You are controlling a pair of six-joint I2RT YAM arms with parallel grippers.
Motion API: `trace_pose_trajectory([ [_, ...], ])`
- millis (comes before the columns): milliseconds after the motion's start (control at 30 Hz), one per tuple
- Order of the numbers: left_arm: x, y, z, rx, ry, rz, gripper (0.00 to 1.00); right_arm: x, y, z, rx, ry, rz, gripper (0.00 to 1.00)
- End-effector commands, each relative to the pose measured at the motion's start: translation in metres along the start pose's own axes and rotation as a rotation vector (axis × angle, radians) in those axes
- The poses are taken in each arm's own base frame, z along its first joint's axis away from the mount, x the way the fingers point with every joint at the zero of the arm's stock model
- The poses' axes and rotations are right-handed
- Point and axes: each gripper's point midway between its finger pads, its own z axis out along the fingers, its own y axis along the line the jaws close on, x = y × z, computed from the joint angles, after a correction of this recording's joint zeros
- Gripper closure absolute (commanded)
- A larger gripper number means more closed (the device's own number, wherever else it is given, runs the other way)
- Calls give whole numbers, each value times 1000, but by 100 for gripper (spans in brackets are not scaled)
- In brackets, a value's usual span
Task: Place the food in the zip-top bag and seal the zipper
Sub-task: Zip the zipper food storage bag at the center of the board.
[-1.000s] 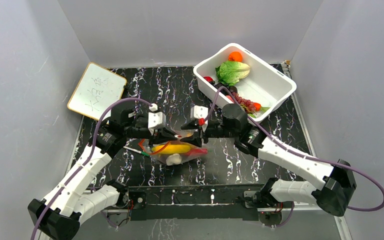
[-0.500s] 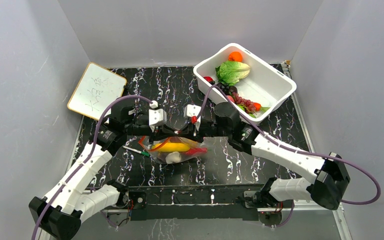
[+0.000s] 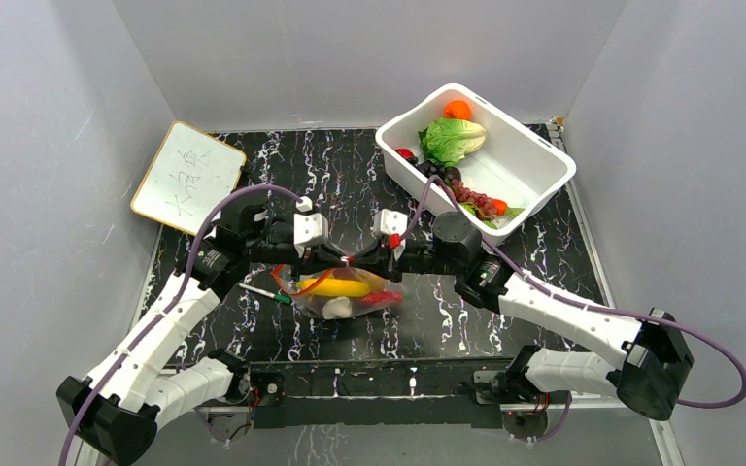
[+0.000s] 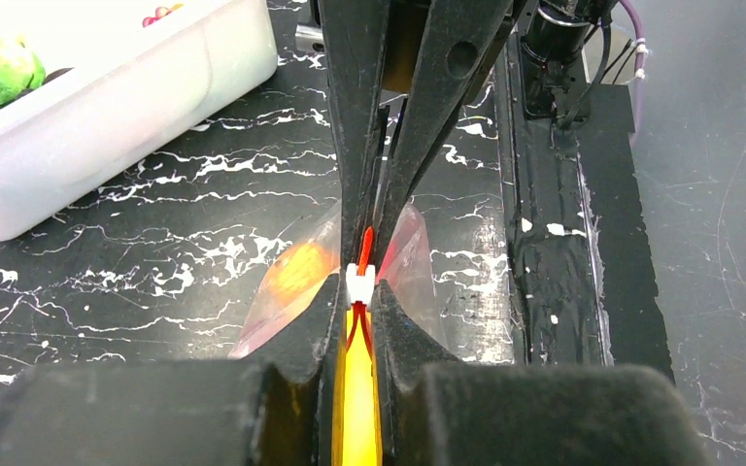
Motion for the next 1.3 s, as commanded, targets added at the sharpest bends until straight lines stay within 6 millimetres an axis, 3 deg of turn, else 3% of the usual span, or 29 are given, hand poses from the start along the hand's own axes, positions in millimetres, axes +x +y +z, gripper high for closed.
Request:
trace_pose_trajectory([
  [0, 21, 0, -6, -31, 86, -34, 100, -56, -3, -13, 20, -170, -100, 100],
  [200, 26, -2, -11, -40, 116, -40, 100, -55, -15, -23, 87, -137, -95, 100],
  [367, 3, -9, -10, 1, 35, -25, 100, -48, -7, -28, 53, -94, -113, 100],
  [400, -2, -11, -10, 15, 21, -19, 100, -47, -4, -27, 32, -82, -104, 96],
  [467, -11, -12, -11, 29, 2, -6, 100, -47, 2, -27, -10, -56, -88, 70],
  [667, -15, -12, -11, 36, -12, -1, 100, -26, 5, -20, -63, 50, -69, 47],
  [967, -26, -17, -13, 63, -35, 4, 100, -9, 1, 0, -78, 97, -35, 48],
  [1100, -19, -17, -12, 61, -18, -15, 100, -23, -1, 2, -54, 45, -23, 54],
  [1267, -27, -15, -10, 58, -60, 1, 100, -33, -4, 2, -46, 56, -49, 54],
])
